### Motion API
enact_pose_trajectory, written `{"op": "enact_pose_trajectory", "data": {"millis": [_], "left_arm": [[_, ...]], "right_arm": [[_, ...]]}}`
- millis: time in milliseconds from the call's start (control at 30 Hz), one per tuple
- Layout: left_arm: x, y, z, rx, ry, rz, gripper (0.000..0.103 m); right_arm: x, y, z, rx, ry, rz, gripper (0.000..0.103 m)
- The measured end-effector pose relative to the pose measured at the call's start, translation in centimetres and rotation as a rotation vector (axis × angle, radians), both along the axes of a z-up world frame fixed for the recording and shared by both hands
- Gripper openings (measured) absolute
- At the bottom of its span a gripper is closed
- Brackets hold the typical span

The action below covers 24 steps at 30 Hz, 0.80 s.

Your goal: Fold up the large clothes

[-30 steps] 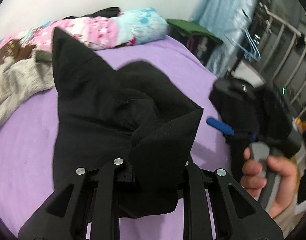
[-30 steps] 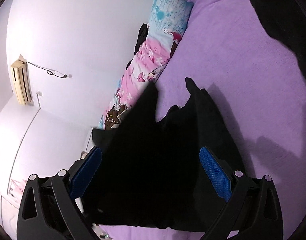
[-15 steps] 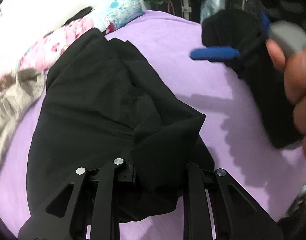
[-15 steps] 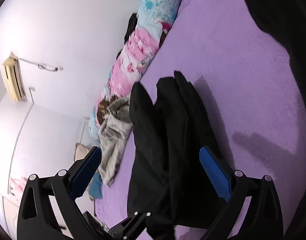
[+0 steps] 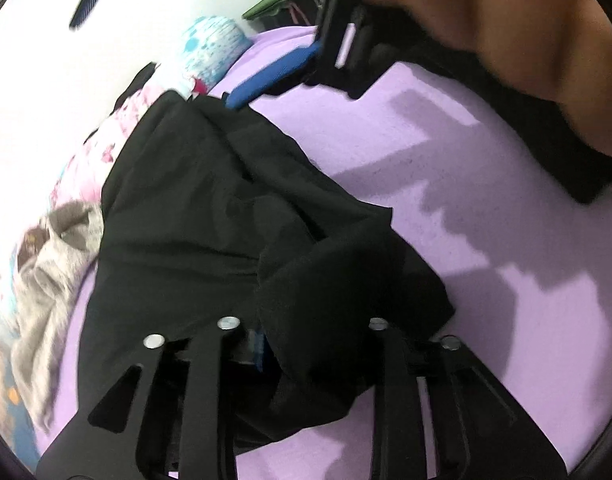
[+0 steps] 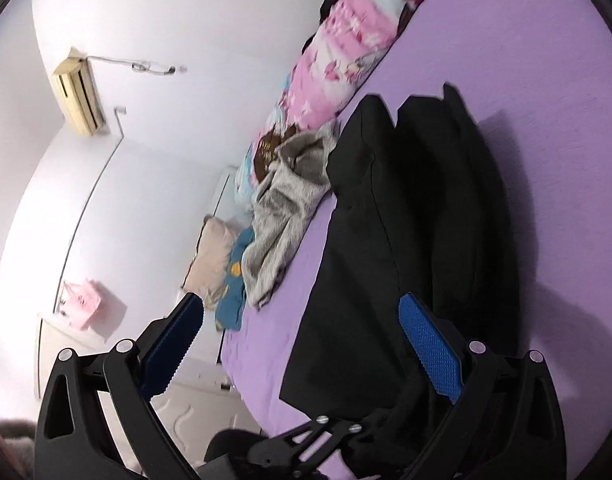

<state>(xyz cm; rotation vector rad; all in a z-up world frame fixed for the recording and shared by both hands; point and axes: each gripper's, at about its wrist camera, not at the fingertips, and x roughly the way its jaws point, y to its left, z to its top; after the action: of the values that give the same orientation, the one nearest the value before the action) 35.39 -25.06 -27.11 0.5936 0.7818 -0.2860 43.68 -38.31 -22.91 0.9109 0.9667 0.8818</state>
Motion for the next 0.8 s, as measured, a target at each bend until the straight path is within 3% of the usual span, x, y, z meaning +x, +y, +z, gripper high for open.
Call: {"op": "enact_pose_trajectory", "data": {"millis": [100, 267, 400, 500, 633, 733, 800], "left_arm": [[-0.1, 0.6, 1.0, -0.029, 0.015, -0.018, 0.047], [-0.7, 1.4, 2.4, -0.05, 0.015, -0.047, 0.052], [-2.4, 2.4, 4.5, -0.092, 0.014, -0.096, 0.064], [-3.5, 4.3, 7.2, -0.196, 0.058, -0.12, 0.069], [-3.0, 8.1, 11.1, -0.41, 0.112, -0.07, 0.096], [-0.7, 11.4, 12.6, -0.553, 0.24, -0.004, 0.097], [0.8, 13.7, 13.1, -0.634, 0.282, 0.063, 0.096]], "right_arm": [[0.7, 1.5, -0.8, 0.007, 0.01, 0.07, 0.097], [1.3, 3.9, -2.2, -0.017, 0.045, 0.133, 0.097], [1.1, 5.6, -1.9, -0.032, 0.027, 0.171, 0.097], [1.4, 6.3, -1.9, -0.042, 0.034, 0.158, 0.097], [1.7, 7.6, -1.7, -0.102, 0.029, 0.163, 0.097], [2.0, 8.0, -2.1, -0.147, 0.043, 0.137, 0.097], [2.2, 7.8, -2.8, -0.213, 0.07, 0.099, 0.097]]}}
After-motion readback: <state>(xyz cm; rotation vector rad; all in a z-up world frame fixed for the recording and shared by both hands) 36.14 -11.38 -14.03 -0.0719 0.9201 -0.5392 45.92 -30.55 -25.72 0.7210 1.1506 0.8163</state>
